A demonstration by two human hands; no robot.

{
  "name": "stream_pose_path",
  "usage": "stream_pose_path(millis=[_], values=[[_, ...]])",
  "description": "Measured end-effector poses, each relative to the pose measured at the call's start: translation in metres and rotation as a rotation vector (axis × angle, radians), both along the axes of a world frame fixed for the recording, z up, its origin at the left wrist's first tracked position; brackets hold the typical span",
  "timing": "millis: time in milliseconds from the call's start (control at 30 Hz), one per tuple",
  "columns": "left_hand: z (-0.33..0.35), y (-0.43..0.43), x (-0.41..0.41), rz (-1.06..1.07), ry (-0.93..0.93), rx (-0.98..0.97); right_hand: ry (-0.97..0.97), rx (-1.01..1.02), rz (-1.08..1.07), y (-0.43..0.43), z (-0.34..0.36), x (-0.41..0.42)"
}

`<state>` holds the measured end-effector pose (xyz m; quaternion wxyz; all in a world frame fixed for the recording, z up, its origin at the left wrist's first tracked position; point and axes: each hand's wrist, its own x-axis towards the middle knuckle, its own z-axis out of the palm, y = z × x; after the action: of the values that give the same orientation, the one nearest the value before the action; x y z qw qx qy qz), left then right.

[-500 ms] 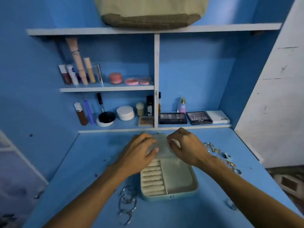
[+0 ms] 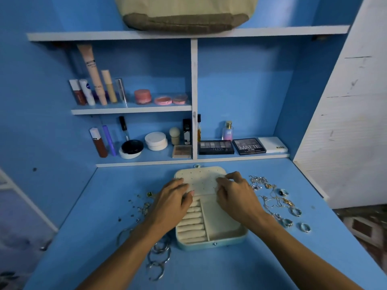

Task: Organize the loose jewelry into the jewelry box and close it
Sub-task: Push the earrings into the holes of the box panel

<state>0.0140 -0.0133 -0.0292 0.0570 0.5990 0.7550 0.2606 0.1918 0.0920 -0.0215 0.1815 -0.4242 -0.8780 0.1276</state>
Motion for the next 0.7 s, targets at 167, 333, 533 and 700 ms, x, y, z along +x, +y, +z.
stream_pose_path(millis=[167, 333, 533, 700], values=[[-0.005, -0.003, 0.004, 0.012, 0.035, 0.054, 0.078, 0.014, -0.011, -0.004, -0.006, 0.009], [-0.010, -0.006, 0.009, 0.033, 0.060, 0.108, 0.139, 0.004, -0.018, -0.015, -0.009, 0.012], [-0.013, -0.014, 0.015, 0.014, 0.060, 0.116, 0.147, -0.044, 0.006, -0.020, -0.013, 0.025], [-0.019, -0.022, 0.019, -0.003, 0.070, 0.118, 0.122, -0.017, 0.016, -0.026, -0.016, 0.034]])
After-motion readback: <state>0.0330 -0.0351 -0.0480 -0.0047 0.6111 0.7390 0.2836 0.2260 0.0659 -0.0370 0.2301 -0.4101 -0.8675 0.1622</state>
